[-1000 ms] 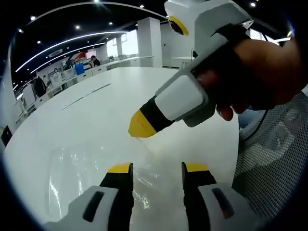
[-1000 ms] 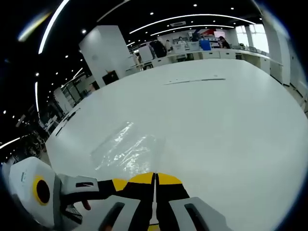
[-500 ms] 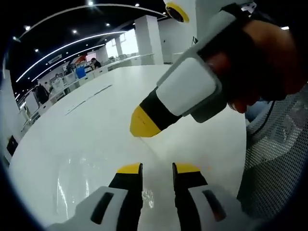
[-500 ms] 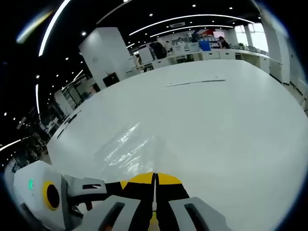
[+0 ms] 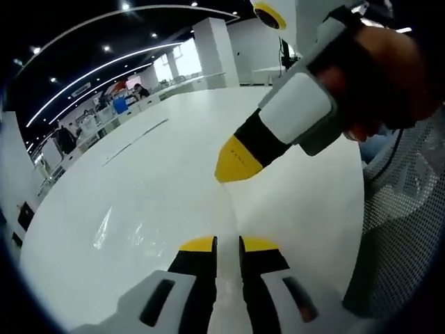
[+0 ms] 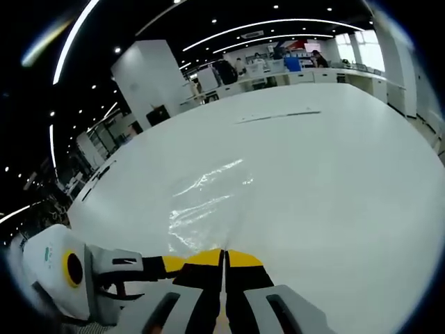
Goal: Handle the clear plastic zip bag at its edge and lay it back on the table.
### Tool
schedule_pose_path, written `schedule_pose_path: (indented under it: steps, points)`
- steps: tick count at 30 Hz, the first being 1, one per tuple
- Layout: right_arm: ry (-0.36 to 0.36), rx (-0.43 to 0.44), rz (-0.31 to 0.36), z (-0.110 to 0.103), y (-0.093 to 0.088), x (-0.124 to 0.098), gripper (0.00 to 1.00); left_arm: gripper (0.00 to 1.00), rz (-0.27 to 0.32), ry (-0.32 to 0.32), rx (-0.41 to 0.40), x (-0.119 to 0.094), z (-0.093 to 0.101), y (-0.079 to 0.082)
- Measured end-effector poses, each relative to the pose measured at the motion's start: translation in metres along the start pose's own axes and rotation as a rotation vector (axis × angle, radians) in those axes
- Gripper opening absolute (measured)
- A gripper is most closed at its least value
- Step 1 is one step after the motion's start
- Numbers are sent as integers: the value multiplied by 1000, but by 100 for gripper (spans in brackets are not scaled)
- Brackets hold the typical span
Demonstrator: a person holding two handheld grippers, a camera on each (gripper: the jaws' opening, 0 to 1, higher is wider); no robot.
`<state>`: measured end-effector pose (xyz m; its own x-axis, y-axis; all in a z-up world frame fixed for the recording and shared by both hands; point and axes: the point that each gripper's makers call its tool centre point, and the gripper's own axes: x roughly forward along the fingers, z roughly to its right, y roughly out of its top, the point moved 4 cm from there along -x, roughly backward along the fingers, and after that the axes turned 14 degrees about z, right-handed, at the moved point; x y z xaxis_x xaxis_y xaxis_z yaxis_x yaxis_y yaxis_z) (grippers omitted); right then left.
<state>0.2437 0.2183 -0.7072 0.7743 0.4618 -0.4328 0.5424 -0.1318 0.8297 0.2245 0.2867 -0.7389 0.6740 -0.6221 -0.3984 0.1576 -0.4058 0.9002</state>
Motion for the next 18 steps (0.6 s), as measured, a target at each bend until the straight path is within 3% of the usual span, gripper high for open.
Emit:
schedule_pose_path:
  steps: [11, 15, 18]
  points:
    - [16, -15, -24, 0, -4, -3, 0, 1, -1, -17, 83, -7, -11, 1]
    - [54, -159, -47, 0, -7, -7, 0, 0, -14, -37, 129, -10, -12, 0]
    - [107, -189, -43, -7, -7, -10, 0, 0, -20, -44, 145, -11, -13, 1]
